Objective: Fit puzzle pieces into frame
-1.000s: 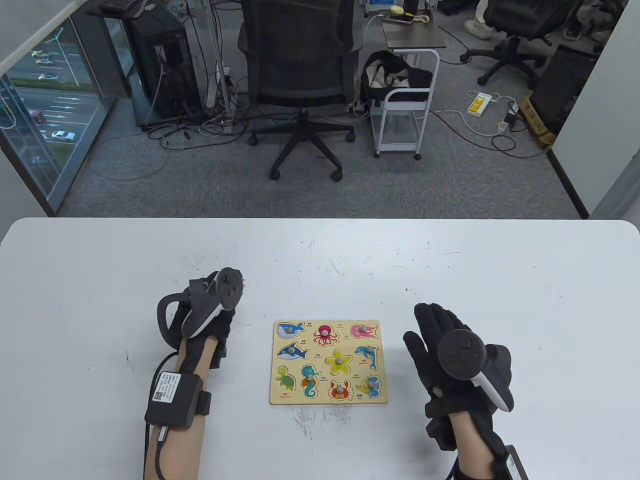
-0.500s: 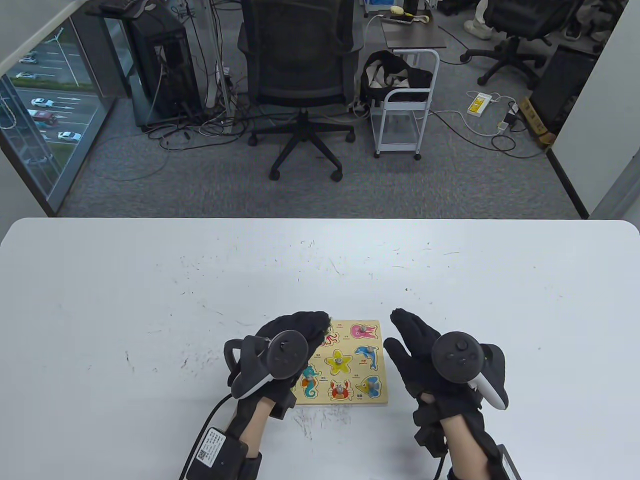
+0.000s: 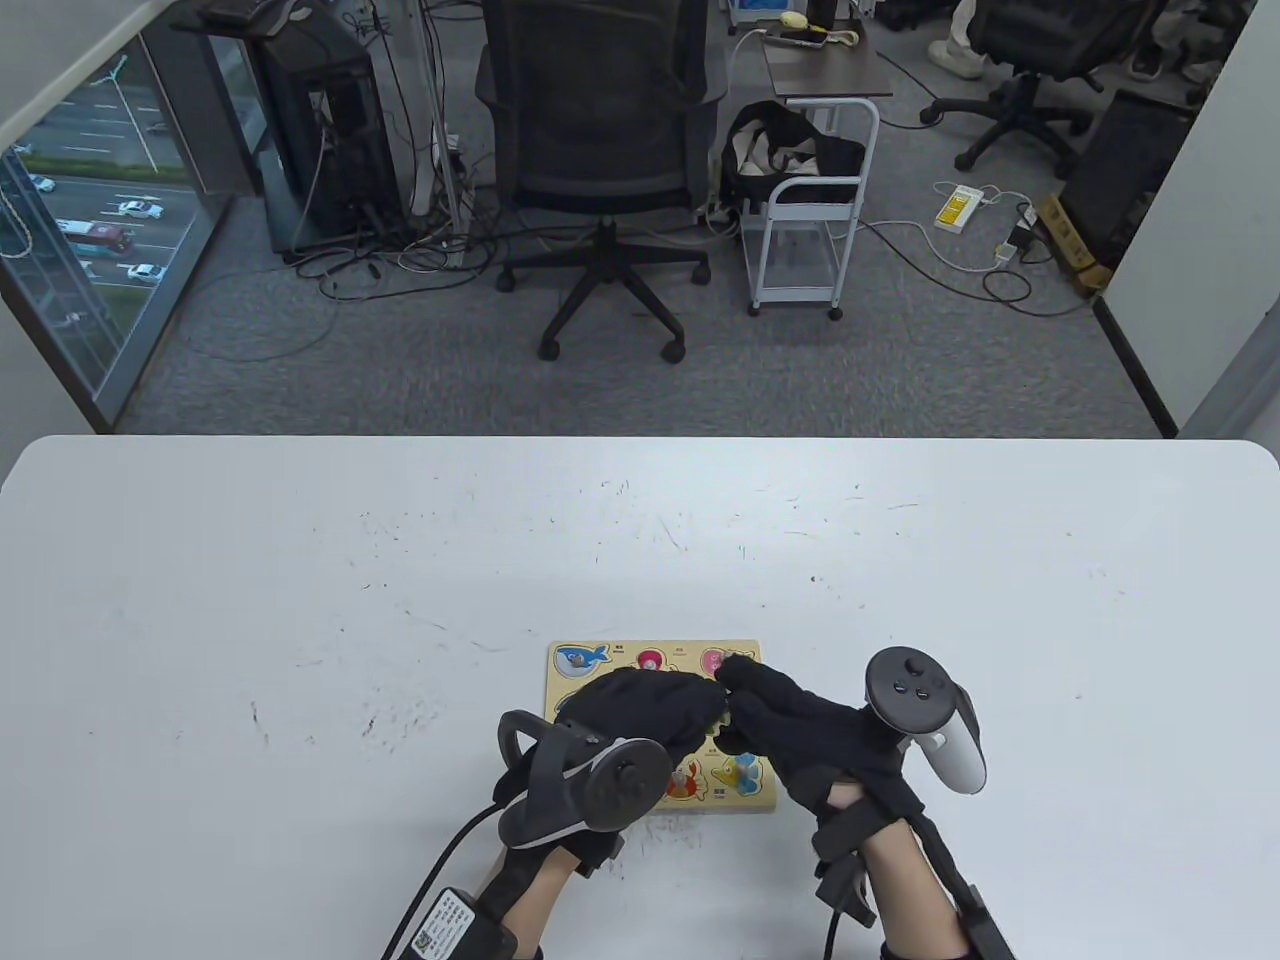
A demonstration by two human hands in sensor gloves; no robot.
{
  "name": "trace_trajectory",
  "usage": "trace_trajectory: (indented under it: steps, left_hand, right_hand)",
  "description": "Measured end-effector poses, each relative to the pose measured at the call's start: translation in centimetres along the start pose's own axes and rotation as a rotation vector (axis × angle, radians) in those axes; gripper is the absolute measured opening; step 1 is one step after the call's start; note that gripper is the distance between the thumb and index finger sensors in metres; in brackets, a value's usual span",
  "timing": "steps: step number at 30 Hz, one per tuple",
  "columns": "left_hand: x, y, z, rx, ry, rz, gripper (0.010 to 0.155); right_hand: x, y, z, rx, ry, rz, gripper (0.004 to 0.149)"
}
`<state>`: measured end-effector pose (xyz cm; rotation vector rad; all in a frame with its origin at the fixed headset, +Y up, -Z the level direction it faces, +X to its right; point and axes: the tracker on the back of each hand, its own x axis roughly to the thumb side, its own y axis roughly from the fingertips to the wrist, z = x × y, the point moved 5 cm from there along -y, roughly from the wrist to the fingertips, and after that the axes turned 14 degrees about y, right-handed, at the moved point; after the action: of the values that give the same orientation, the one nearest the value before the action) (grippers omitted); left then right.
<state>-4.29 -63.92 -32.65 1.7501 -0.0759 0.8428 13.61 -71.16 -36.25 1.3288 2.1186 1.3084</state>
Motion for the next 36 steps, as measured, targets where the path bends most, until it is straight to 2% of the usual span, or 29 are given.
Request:
trace_trajectory:
  steps: [9, 14, 18, 22, 29, 33, 36]
  left_hand:
    - [-0.5, 0.0, 0.3, -0.008, 0.066, -0.012, 0.047]
    - [-0.4, 0.0, 0.5, -0.015, 0.042, -0.011, 0.048]
    - [-0.5, 0.2, -0.1, -0.002, 0.082, -0.041, 0.053]
    - [-1.3, 0.6, -1.2, 0.073, 0.112, -0.128, 0.053]
    - [-1.7, 0.6, -0.8, 0.091, 0.126, -0.21, 0.048]
    - [-1.7, 0.7, -0.8, 0.119, 0.094, -0.231, 0.049]
    - [-1.8, 0.8, -0.8, 0.124, 0.09, -0.255, 0.05]
  right_hand:
    - [-0.5, -0.5, -0.6, 0.053, -0.077, -0.001, 0.056]
    - [-0.2, -0.2, -0.4, 0.0, 0.018, -0.061, 0.052]
    - [-0.4, -0.1, 0.0, -0.041, 0.026, -0.079, 0.05]
    - [-0.6, 0.4, 0.8, -0.127, 0.018, -0.097, 0.05]
    - [1.1, 1.2, 0.8, -0.256, 0.119, -0.089, 0.051]
    - [2.3, 1.2, 0.2, -0.261, 0.191, -0.07, 0.052]
    - [2.8, 1.0, -0.6, -0.218, 0.181, -0.025, 0.055]
